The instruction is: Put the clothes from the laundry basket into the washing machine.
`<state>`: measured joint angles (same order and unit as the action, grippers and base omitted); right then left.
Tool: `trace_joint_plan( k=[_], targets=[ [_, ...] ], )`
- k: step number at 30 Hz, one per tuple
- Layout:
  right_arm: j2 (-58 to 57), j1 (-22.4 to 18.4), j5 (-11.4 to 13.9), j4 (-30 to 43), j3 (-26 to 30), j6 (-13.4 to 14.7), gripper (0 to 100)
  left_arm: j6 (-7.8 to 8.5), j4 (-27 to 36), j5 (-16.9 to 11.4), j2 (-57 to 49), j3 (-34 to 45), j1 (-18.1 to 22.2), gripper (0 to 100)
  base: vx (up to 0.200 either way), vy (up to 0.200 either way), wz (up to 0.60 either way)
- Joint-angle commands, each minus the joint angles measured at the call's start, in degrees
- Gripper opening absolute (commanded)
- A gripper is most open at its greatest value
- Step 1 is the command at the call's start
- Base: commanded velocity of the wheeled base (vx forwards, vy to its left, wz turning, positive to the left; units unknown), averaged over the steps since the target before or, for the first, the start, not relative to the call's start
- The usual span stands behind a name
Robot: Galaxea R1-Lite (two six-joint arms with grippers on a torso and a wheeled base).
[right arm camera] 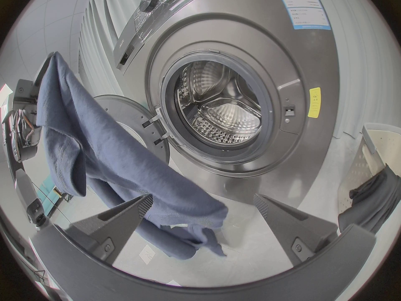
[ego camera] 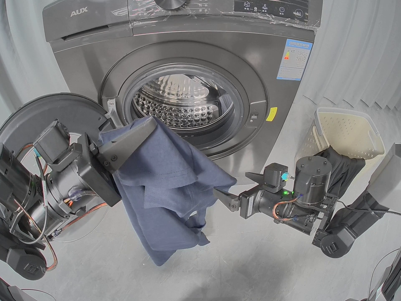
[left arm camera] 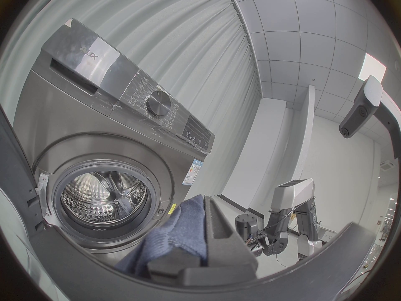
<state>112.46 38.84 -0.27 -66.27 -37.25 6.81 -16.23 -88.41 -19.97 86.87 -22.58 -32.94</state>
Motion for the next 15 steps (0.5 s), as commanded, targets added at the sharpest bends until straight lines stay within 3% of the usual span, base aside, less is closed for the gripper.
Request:
trace_joint_plan(
  k=[1,7,15],
  targets=[
    [4.96,0.89,1.41,-0.97,-3.61,-0.57,100,-0.03,-0.01,0.02,-0.30,-0.01,-0.02,0,0.000,0.000,0.00],
    [8.74,3.88,5.45,-6.94,-6.69,-0.31,100,-1.09,-0.01,0.02,-0.39,-0.01,-0.02,0,0.000,0.000,0.00],
    [9.45,3.79,5.28,-7.30,-6.34,-0.57,100,-1.18,-0.01,0.02,-0.91,0.16,-0.11,0,0.000,0.000,0.00]
  ],
)
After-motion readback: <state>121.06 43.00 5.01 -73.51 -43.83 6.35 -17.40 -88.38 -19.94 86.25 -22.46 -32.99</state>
